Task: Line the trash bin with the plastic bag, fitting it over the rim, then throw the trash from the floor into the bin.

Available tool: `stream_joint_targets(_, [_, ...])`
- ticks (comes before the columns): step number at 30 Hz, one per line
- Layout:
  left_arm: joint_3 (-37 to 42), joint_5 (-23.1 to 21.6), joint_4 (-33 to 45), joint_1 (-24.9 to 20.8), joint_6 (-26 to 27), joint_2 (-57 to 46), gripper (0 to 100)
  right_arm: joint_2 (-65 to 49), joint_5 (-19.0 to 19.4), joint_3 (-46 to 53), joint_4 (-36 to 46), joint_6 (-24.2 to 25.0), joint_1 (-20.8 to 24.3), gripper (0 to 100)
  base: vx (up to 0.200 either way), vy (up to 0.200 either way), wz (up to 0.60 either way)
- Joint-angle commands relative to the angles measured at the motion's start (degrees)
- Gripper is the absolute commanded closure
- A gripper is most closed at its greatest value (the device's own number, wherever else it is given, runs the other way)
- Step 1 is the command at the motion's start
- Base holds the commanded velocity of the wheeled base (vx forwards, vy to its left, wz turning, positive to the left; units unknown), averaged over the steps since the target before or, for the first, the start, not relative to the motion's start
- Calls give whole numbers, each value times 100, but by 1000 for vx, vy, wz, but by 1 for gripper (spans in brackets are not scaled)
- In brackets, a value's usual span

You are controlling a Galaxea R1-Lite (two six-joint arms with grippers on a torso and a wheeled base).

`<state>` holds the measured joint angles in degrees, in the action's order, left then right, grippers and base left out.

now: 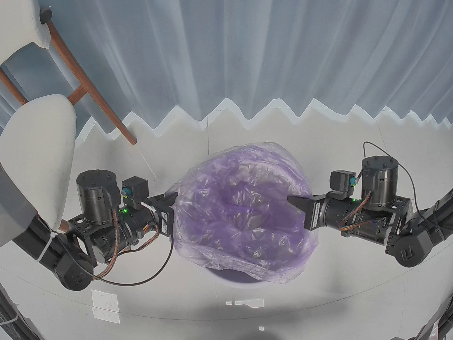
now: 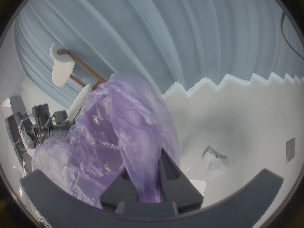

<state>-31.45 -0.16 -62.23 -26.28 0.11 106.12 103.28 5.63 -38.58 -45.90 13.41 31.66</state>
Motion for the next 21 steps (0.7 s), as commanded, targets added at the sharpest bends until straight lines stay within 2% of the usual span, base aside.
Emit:
stream_joint_targets(1, [174,-2,-8,0,-11,-135,100,-194,17,-149,-16,153,-195,100,0,0,0])
stream_joint_targets(3, [192,-2,-8,0,-2,-162,100,-194,17,-220,-16,329,-204,100,0,0,0])
stream_joint_targets(4, [262,-11,-8,-35,-2,-223,100,-177,-18,-396,11,760,-222,100,0,0,0])
stream_joint_targets(5, [315,-19,-8,-61,-2,-258,100,-177,-27,-466,46,918,-257,100,0,0,0])
stream_joint_targets(13, [728,-151,36,-395,77,-302,100,-133,-53,-615,55,1498,-336,100,0,0,0])
stream_joint_targets(15, [588,-213,1,-386,209,-153,100,-141,-62,-624,55,1876,-327,100,0,0,0])
stream_joint_targets(21, [210,-204,-8,-237,332,199,100,-220,-53,-615,63,2263,-327,100,0,0,0])
